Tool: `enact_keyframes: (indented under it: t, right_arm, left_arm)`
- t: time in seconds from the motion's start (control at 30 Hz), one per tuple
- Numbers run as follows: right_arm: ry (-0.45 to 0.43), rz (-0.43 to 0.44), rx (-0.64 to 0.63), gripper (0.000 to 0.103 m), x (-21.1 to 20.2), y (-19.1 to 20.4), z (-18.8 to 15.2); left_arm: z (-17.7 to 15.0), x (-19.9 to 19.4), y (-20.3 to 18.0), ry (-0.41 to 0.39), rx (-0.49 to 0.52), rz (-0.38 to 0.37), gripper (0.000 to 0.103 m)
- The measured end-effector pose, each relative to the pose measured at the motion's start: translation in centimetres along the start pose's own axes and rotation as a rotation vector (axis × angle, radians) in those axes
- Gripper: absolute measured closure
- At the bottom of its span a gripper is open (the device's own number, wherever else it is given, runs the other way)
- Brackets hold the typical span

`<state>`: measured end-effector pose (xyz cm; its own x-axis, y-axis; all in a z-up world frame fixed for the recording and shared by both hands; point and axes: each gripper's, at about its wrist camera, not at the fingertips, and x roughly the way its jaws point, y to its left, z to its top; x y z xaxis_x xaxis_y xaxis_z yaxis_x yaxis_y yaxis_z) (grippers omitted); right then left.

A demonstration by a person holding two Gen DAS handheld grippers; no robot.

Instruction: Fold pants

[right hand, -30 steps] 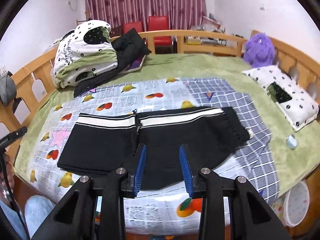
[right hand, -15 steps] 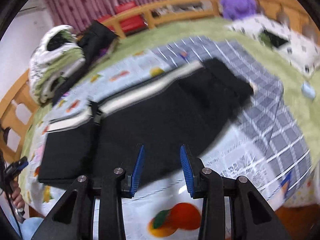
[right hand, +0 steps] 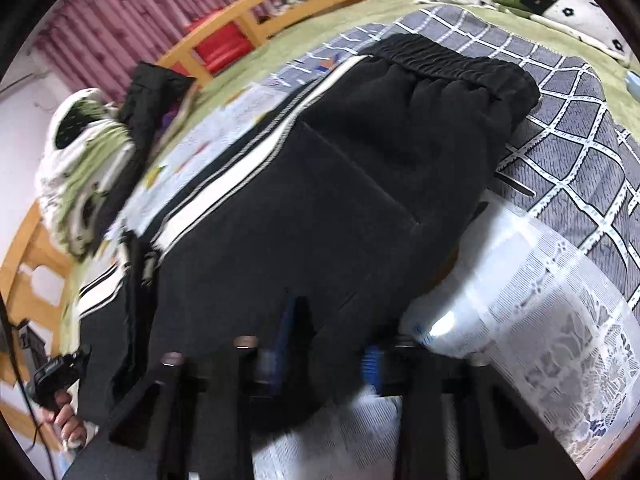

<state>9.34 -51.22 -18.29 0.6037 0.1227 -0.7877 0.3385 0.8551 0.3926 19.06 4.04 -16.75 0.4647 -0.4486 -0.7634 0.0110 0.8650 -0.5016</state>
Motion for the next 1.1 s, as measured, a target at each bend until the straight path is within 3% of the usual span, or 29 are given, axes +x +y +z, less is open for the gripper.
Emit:
enact_keyframes:
  t: [0.1, 0.17, 0.27, 0.37, 0.47, 0.53, 0.6, 0.7, 0.73, 0.8, 0.87, 0.97, 1.1]
  right_arm:
    - [-0.045, -0.028, -0.031, 0.093, -1.3, 1.7, 0.0]
    - [-0.068, 0.034, -0.028, 0.093, -3.0, 2.7, -0.2]
    - [-0.019, 0.169, -0.05, 0.094, -4.0, 4.5, -1.0]
    - [0.065, 0.223, -0.169, 0.094, -3.3, 7.4, -3.3]
    - [0.124, 0.184, -0.238, 0.093, -1.4, 8.8, -5.4]
    - [0.174, 0.134, -0.23, 0.089, 0.4, 8.2, -6.6]
    - [0.17, 0.163, -0.216, 0.089, 0.0, 7.6, -6.8]
    - [0.148, 0.162, -0.226, 0.086, -2.1, 6.5, -6.5]
    - [0.119, 0.164, -0.23, 0.081, -3.1, 5.9, -6.1]
    - [0.045, 0.146, -0.221, 0.071, -4.8, 4.7, -5.3]
    - [-0.011, 0.143, -0.157, 0.059, -5.5, 2.7, -4.0]
    - [-0.002, 0.155, -0.003, 0.056, -4.0, -0.3, -2.3]
    - [0.038, 0.175, 0.063, 0.056, -0.4, -0.5, -1.5]
  left_arm:
    - [1.1, -2.6, -0.2, -0.039, -0.011, -0.065, 0.093]
    - [2.0, -5.5, -0.2, -0.081, -0.001, -0.083, 0.093]
    - [2.9, -9.1, 0.5, -0.145, 0.016, -0.055, 0.093]
    - [3.2, -11.2, 2.2, -0.189, 0.001, 0.037, 0.093]
    - [2.4, -10.6, 3.8, -0.165, -0.014, 0.139, 0.09]
    - [1.5, -9.8, 4.7, -0.149, -0.021, 0.222, 0.083]
    - [0.2, -9.6, 5.7, -0.14, -0.028, 0.276, 0.071]
    - [-2.2, -10.9, 7.4, -0.112, -0.061, 0.223, 0.069]
    - [-2.9, -11.4, 7.7, -0.111, -0.066, 0.211, 0.065]
    - [-4.9, -12.7, 8.4, -0.128, -0.078, 0.187, 0.047]
    - [-6.7, -13.5, 9.1, -0.144, -0.098, 0.146, 0.047]
    - [-8.9, -13.2, 9.5, -0.128, -0.146, 0.053, 0.045]
    - [-9.9, -11.8, 9.4, -0.181, -0.172, 0.08, 0.041]
